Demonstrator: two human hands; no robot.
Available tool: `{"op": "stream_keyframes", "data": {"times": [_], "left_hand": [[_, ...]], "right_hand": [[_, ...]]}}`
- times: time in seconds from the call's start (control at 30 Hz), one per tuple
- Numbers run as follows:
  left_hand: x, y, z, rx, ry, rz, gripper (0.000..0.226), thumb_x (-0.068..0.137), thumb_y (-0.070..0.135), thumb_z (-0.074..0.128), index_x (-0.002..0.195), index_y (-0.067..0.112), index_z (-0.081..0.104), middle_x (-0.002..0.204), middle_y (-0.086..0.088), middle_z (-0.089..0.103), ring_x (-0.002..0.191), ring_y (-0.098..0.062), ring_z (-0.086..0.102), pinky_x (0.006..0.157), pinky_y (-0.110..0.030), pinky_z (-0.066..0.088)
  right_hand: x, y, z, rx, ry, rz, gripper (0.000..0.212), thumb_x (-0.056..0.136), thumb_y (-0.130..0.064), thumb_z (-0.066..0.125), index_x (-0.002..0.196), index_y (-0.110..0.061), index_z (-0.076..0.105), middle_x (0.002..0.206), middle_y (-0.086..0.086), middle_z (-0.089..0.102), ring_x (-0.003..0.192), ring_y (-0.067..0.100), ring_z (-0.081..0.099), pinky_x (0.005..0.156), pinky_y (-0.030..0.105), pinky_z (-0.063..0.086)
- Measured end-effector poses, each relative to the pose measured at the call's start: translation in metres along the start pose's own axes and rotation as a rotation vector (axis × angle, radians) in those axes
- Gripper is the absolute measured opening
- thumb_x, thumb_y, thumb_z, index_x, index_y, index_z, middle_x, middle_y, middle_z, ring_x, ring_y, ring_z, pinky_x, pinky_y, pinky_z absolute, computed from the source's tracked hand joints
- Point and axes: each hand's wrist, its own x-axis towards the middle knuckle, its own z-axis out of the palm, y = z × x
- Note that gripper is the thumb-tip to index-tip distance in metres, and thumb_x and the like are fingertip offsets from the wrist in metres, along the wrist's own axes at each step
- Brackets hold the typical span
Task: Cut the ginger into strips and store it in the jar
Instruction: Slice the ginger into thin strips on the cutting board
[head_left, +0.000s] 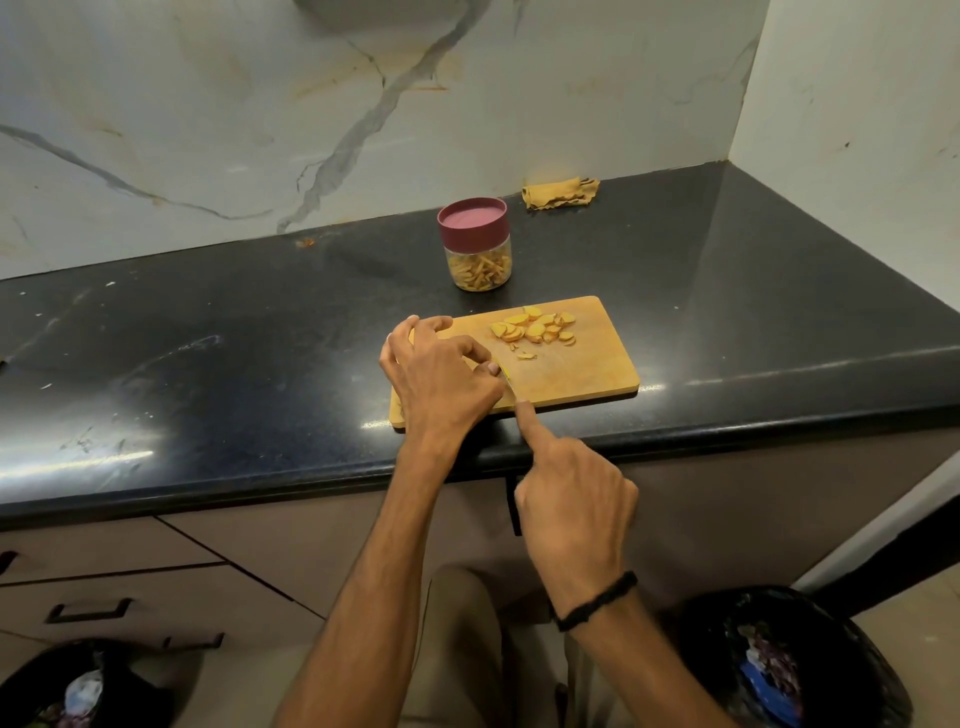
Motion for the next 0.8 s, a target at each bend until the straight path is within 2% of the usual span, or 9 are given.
{"op": "stream_keyframes", "data": {"times": [0.13, 0.33, 0.53, 0.8], "left_hand": [[-0.002, -0.001, -0.001, -0.018, -0.016, -0.015, 0.014, 0.080, 0.038, 0.079, 0.092, 0.031, 0.078, 0.141, 0.003, 0.052, 0.143, -0.024, 0.024, 0.116, -0.046, 0.017], [-0.004, -0.001, -0.001, -0.060, -0.018, -0.042, 0.011, 0.080, 0.036, 0.079, 0.090, 0.032, 0.078, 0.139, 0.005, 0.053, 0.141, -0.023, 0.026, 0.116, -0.046, 0.021], [-0.004, 0.003, -0.002, -0.110, -0.002, -0.079, 0.009, 0.080, 0.030, 0.081, 0.088, 0.029, 0.079, 0.134, 0.005, 0.057, 0.136, -0.022, 0.032, 0.113, -0.045, 0.026], [0.000, 0.005, -0.003, -0.114, -0.037, -0.092, 0.010, 0.080, 0.029, 0.081, 0.090, 0.027, 0.080, 0.134, 0.005, 0.058, 0.137, -0.022, 0.031, 0.114, -0.045, 0.025]], "right_hand": [[0.002, 0.006, -0.009, 0.098, -0.004, 0.035, 0.061, 0.102, -0.023, 0.043, 0.151, -0.045, 0.014, 0.082, -0.005, 0.051, 0.071, 0.009, 0.045, 0.060, 0.022, 0.030], [0.019, -0.004, -0.006, 0.148, -0.008, 0.018, 0.056, 0.102, -0.026, 0.043, 0.151, -0.042, 0.020, 0.082, -0.003, 0.050, 0.071, 0.010, 0.044, 0.061, 0.024, 0.031], [0.026, -0.010, -0.001, 0.170, -0.032, -0.015, 0.056, 0.101, -0.028, 0.046, 0.151, -0.038, 0.023, 0.086, -0.004, 0.047, 0.076, 0.008, 0.042, 0.066, 0.024, 0.032], [0.033, -0.014, -0.001, 0.154, -0.028, -0.039, 0.054, 0.102, -0.026, 0.045, 0.150, -0.038, 0.025, 0.086, -0.006, 0.044, 0.077, 0.008, 0.039, 0.066, 0.024, 0.029]]}}
